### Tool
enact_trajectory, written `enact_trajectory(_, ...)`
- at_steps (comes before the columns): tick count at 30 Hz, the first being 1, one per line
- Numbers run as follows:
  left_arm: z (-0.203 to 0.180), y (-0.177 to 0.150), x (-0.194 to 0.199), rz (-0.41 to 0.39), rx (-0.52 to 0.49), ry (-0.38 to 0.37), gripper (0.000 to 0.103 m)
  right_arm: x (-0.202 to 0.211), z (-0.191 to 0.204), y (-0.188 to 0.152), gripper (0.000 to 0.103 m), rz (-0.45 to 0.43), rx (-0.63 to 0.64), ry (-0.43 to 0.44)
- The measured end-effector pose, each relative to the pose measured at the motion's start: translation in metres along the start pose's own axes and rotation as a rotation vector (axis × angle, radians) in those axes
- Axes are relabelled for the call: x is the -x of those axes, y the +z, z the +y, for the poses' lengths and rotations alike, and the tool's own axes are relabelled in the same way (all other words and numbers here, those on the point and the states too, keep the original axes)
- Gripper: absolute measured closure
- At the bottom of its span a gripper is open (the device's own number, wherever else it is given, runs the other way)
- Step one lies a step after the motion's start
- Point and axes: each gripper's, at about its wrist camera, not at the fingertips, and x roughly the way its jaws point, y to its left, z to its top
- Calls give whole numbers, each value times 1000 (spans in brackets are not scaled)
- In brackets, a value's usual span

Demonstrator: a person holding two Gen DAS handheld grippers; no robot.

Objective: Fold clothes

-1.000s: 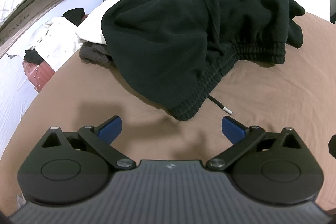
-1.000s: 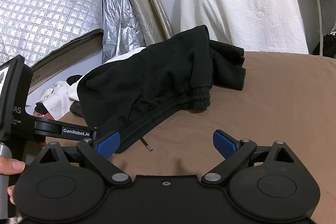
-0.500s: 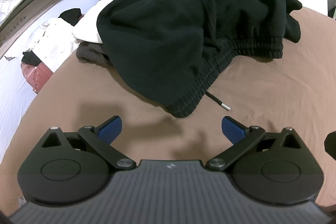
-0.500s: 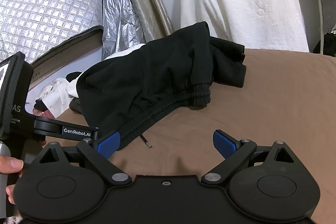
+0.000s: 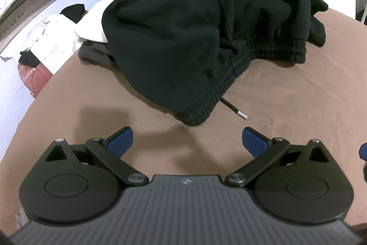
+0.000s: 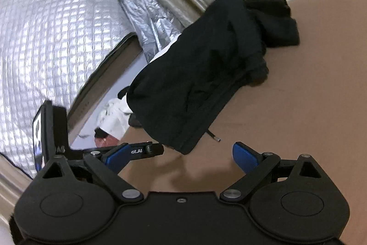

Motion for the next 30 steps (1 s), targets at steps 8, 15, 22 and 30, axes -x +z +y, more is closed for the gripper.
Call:
enact_trajectory(8,-2,13,-13,22,-60,95,0,-3,-25,6,5,7,-71,-65)
enact_trajectory(15,28,107,15,-138,76,33,0,17,-42,14,5,-37,-6,-138)
enact_trajectory(22,43,132,-24,-334,180,187,0,1,-22,32,5,36,200,-114)
enact_trajectory(30,155,108,-84,-103,688,-104,0,-76,-11,134,5,-29,-63,172)
